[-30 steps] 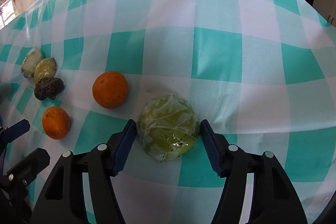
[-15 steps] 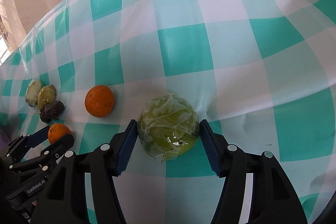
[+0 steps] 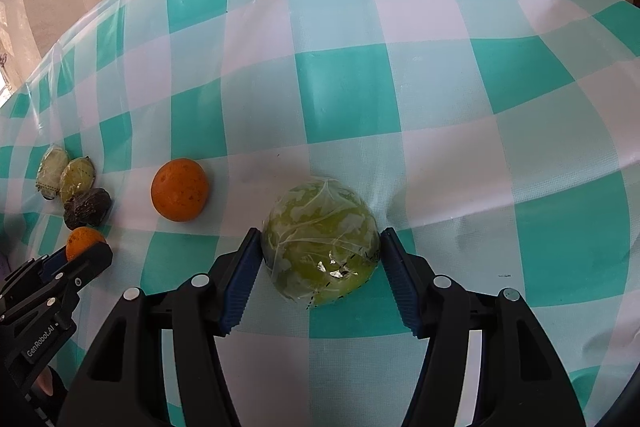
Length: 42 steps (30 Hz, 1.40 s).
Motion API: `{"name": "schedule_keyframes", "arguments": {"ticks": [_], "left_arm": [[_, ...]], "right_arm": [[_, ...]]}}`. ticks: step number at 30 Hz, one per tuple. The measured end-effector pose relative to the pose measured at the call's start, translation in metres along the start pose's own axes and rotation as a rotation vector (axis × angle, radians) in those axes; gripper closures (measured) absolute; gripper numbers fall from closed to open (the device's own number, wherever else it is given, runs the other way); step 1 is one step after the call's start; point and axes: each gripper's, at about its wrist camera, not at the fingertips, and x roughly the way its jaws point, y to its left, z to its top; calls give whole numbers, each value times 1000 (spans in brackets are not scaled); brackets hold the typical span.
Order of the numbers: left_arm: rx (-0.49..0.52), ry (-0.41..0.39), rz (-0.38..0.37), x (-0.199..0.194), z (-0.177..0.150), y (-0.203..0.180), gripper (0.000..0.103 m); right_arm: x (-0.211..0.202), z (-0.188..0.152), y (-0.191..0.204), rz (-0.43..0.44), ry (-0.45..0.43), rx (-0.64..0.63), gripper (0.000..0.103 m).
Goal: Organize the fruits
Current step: 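Grasp the wrapped cabbage with the right tool while the left tool grasps a mandarin, then carry the cabbage and mandarin over the purple box with both tools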
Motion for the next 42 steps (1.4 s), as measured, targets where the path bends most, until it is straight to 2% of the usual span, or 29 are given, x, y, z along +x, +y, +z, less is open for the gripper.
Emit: {"name": "schedule_keyframes", "arguments": {"ticks": [8,16,19,22,32,42], "left_arm": [[-41,25,45,-1,-13,15,67],[-67,15,63,-40,-56,28,66],[-86,8,60,-55,-73,31,66],[-92,-5,58,-70,-90,34,66],[-72,-27,43,-108,-131,37,66],[-57,-52,60,-142,-166,41,66]], "right_arm": [[-14,-20,9,-22,2,-7,44],[-45,-64,36,30,10,-60,44],[-67,-85,46,49,-35,-68,44],[-81,-103,49,70,-42,-72,44],[-108,-145,67,88,-6,-102,44],[-137,-186,84,130,15,-161,44]]}}
